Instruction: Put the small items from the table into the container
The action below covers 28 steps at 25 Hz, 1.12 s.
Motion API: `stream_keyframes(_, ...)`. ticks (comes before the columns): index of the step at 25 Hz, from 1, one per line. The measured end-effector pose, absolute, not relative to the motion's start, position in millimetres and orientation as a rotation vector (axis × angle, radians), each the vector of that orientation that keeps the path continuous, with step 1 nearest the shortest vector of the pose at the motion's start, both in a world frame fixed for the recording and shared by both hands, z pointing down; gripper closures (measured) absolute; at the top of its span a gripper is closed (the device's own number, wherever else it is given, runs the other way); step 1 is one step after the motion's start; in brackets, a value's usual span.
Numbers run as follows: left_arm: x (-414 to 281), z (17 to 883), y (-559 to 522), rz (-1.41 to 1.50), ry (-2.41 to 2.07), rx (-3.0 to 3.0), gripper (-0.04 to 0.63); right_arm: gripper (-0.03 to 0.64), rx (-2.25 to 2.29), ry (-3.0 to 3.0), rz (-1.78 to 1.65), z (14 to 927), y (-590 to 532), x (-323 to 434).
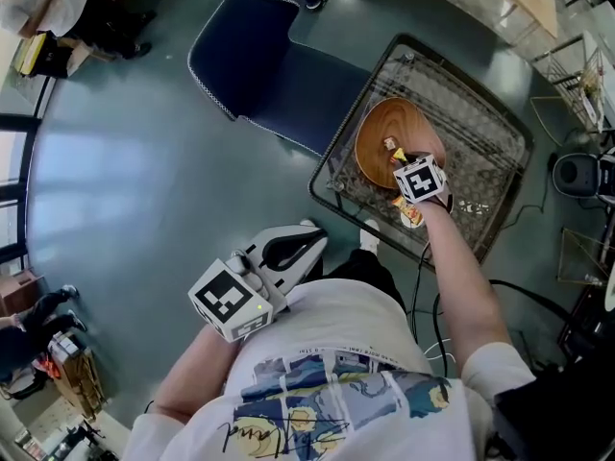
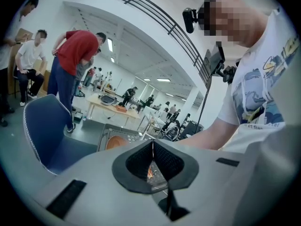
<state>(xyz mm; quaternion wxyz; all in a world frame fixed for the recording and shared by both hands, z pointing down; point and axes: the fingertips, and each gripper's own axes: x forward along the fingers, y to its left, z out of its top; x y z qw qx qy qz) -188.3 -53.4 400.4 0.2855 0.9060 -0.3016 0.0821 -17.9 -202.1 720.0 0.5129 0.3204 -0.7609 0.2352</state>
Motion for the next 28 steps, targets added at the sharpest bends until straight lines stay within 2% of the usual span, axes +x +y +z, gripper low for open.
stream_keyframes(4,-191.9,400.8,-51.1,0.219,-0.795,2.423,0.586,0.548,0.790,-1.830,0.552,716.9,-201.8,-16.8)
stream_keyframes(7,-192.0,398.9,-49.9,0.218,-0.782,2.429,0.586,0.497,0.806,-1.855,0.549,710.1,-201.6,-17.9)
stream_keyframes(17,-167.7,393.6,-44.8,0.233,-0.730,2.468,0.586,0.495,0.871,-1.937,0.534,672.6,-188.4,0.0)
stream_keyframes(28,-99.4,379.1,-34.6,0.217,-0.676,2.522,0.586,0.497,0.887,-2.085,0.476,608.4,-135.5,33.3)
